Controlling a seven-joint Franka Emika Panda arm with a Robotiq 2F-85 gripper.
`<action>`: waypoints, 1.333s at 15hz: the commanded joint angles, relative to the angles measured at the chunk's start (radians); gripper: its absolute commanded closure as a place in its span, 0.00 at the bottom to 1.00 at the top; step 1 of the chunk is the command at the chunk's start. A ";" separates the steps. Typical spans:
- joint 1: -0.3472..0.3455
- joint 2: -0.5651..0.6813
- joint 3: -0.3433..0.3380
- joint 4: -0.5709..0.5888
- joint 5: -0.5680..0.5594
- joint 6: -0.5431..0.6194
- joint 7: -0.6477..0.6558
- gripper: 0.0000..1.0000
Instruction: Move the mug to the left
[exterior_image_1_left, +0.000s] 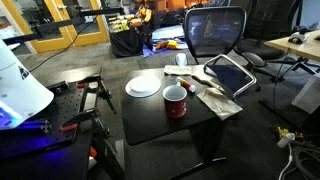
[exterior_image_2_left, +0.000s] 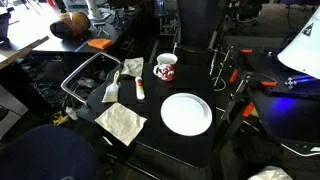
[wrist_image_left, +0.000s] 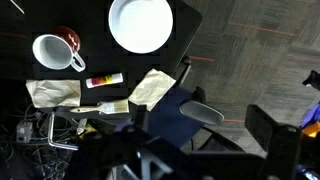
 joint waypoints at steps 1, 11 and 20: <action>0.001 0.000 -0.001 0.002 -0.001 -0.003 0.001 0.00; -0.010 0.008 0.002 0.005 -0.012 0.001 0.010 0.00; -0.099 0.120 -0.038 -0.014 -0.118 0.055 -0.011 0.00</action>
